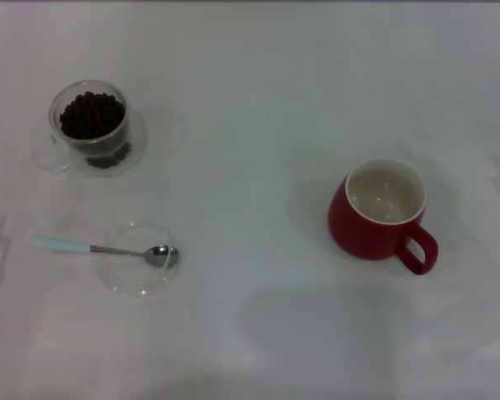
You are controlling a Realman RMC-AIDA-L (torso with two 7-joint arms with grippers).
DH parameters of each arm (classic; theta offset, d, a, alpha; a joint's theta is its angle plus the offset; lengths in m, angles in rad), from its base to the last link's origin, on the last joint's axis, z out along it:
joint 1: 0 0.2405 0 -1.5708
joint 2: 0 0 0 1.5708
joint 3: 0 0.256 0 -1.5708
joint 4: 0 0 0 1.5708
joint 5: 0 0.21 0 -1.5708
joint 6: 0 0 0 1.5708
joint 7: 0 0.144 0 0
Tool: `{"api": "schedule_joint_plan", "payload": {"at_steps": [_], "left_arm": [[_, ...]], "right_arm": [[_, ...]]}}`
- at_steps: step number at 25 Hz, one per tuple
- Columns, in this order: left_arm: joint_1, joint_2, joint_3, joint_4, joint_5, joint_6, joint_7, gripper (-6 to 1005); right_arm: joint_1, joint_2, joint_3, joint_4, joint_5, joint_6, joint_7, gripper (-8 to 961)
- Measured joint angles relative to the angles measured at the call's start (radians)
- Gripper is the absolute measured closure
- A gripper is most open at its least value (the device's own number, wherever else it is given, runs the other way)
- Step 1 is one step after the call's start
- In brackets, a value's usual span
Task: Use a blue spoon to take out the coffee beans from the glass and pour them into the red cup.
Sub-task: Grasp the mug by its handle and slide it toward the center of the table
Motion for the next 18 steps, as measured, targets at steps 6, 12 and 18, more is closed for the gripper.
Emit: {"api": "schedule_joint_plan", "payload": {"at_steps": [6,12,18], "left_arm": [[0.024,0.0,-0.008,0.003,-0.019,0.007,-0.002,444],[0.023,0.003,-0.009,0.014,-0.034,0.012,-0.012,445],[0.002,0.004,-0.009,0.015,-0.076,0.012,-0.024,444]], "right_arm": [[-0.009,-0.001,-0.004,0.002,-0.003,-0.028,0.019,271],[-0.029,-0.007,-0.017,0.005,-0.006,-0.027,0.033,284],[-0.03,-0.044,-0.165,0.072,-0.016,-0.026,0.104,297]]}}
